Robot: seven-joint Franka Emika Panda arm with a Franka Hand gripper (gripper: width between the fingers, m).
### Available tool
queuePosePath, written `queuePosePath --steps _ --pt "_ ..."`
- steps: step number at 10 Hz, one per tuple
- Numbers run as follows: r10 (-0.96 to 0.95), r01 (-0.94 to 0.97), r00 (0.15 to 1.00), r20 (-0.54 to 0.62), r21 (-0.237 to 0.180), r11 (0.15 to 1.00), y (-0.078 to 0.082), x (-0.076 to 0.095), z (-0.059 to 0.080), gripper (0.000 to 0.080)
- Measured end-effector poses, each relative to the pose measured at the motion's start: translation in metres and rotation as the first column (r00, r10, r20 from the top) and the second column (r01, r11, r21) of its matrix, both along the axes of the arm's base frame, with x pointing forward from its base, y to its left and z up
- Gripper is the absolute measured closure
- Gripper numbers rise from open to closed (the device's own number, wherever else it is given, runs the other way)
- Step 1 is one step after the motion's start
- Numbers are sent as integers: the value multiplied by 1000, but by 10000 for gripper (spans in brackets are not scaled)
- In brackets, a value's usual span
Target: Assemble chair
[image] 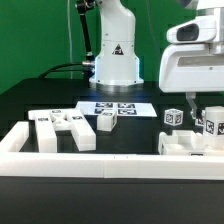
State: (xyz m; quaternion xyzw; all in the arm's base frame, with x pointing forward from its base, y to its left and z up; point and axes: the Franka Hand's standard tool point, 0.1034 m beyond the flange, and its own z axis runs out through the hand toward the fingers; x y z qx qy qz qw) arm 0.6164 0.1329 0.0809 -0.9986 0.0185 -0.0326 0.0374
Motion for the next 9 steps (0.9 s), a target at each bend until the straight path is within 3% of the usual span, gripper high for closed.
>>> queuePosePath --steps 5,7,8,9 --pt "253 -252 967 18 -28 967 -5 2 1 151" --pt "246 -245 969 17 -27 969 -5 2 1 401" --pt "236 -236 972 17 -26 971 -5 2 1 401" --pt "224 -224 974 17 -25 974 -5 2 1 511"
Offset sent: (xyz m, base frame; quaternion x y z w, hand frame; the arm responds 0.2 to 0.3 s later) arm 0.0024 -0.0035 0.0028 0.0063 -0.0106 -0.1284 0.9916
